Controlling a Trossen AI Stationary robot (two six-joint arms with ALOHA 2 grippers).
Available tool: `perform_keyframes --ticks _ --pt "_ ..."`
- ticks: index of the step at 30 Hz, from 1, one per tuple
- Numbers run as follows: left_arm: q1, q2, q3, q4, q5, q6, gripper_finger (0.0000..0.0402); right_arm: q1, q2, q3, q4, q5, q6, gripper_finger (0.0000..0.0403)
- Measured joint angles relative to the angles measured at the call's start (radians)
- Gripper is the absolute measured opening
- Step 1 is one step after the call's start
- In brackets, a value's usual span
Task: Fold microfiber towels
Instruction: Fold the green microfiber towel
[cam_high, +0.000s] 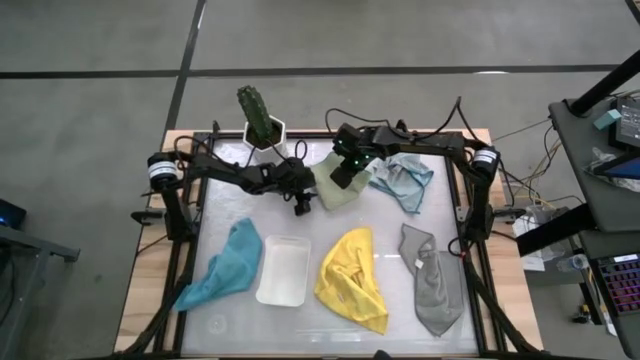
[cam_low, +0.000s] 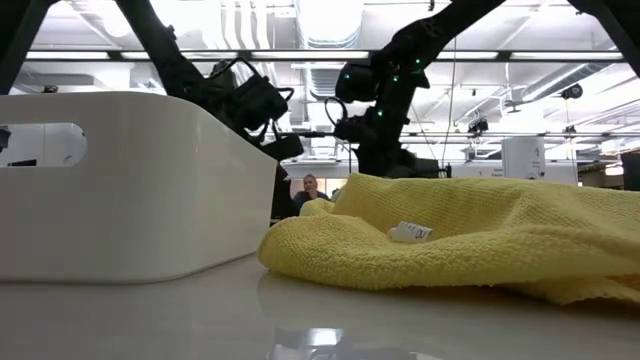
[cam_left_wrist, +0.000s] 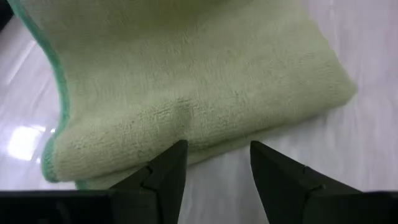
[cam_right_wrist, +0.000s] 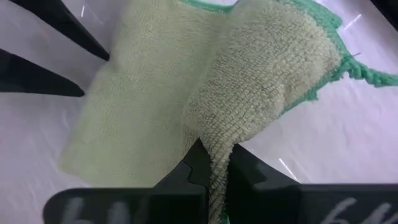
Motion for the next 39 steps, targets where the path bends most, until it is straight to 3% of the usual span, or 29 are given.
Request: perform_keyframes --ticks 26,33,39 --pt "0.000 -0.010 -0.013 -0.025 -0.001 0.043 0.0161 0.086 0.093 0.006 0.253 -0.008 0.080 0.0017" --pt "0.000 -0.010 -0.013 -0.017 -0.001 0.043 0.0161 0.098 0.103 0.006 0.287 -0.013 0.108 0.0093" --pt "0.000 -0.010 -0.014 -0.018 0.000 0.043 0.0161 0.117 0.130 0.018 0.320 -0.078 0.116 0.0160"
